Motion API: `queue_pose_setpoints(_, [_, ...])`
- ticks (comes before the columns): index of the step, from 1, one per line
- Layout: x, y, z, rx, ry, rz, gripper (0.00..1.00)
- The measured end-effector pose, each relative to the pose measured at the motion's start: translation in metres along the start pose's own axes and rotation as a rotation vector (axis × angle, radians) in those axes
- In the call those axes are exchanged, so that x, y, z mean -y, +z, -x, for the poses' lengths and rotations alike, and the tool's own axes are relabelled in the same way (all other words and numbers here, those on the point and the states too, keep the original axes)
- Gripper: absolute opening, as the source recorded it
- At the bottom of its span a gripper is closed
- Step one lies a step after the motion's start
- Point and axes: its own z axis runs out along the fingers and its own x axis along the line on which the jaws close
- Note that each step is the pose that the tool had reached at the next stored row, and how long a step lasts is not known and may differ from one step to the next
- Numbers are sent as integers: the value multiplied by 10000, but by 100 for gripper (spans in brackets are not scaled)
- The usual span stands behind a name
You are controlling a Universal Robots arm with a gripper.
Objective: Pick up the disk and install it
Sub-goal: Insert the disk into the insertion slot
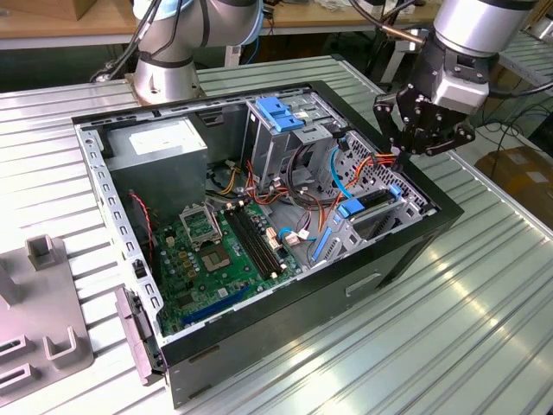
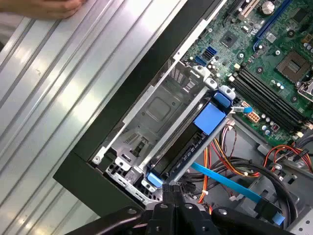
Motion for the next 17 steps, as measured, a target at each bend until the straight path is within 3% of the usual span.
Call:
queue_pose_setpoints(2, [60,3,13,5,-116,-6,10])
queue_pose_setpoints(5, [99,3,41,8,-195,-10,10])
queue_pose_setpoints(17, [117,4,56,16,-363,-21,10])
